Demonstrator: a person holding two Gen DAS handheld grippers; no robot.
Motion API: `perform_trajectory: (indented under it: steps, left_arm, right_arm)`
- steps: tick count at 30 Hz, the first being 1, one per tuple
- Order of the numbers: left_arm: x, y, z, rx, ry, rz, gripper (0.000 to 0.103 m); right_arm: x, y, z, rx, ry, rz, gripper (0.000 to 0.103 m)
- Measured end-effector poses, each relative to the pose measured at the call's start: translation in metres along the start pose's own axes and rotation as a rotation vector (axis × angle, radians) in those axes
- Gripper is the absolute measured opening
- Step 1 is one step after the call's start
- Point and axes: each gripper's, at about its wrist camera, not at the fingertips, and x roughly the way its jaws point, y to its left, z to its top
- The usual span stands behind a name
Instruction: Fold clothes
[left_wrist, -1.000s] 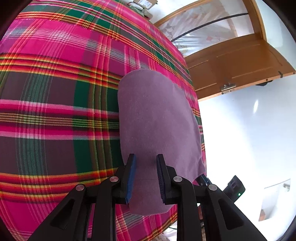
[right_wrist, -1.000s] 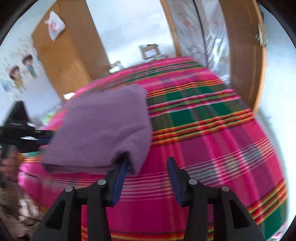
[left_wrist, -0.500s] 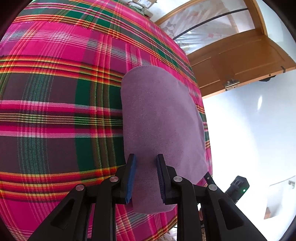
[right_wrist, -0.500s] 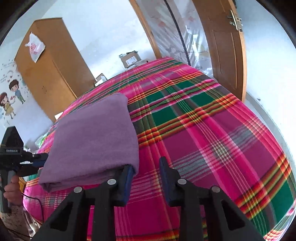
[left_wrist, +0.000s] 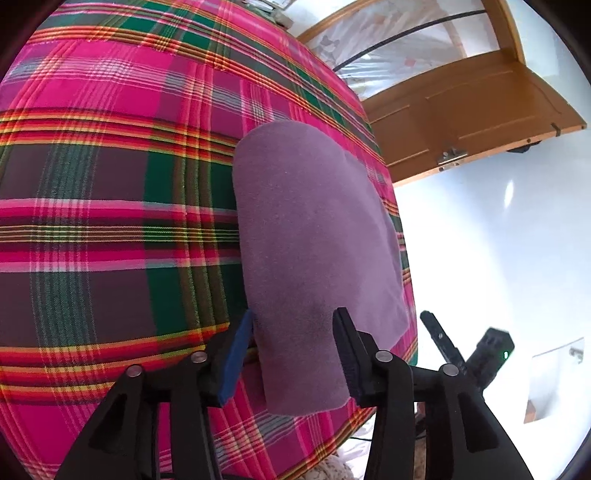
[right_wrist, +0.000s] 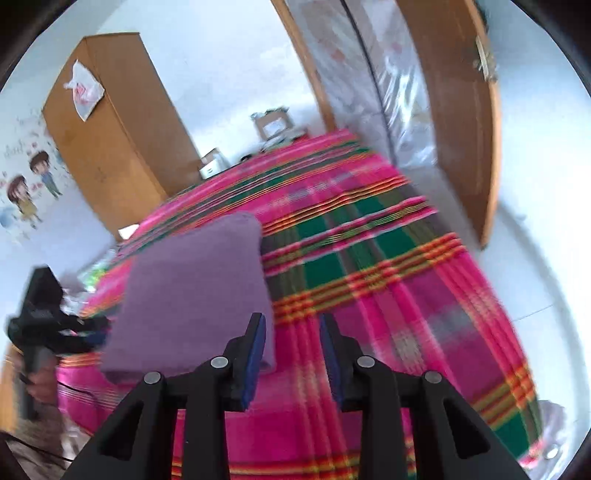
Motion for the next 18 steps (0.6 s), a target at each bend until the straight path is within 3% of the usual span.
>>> perform_trajectory:
  steps: [2,10,18]
  left_arm:
    - [0.002,0.000,0.004,0.000,0.009,-0.007,0.050]
    - [0.019,0.008,0.025,-0.027,0.074,-0.035,0.059]
    - [0.034,0.026,0.051,-0.110,0.143,-0.142,0.061]
  right_arm:
    - [0.010,0.001,0.011,-0.006,0.050,0.094,0.041]
    - [0.076,-0.010,0.056,0.012,0.253,0.313,0.050]
    - [0.116,-0.026,0.075,0.049,0.436,0.424,0.053]
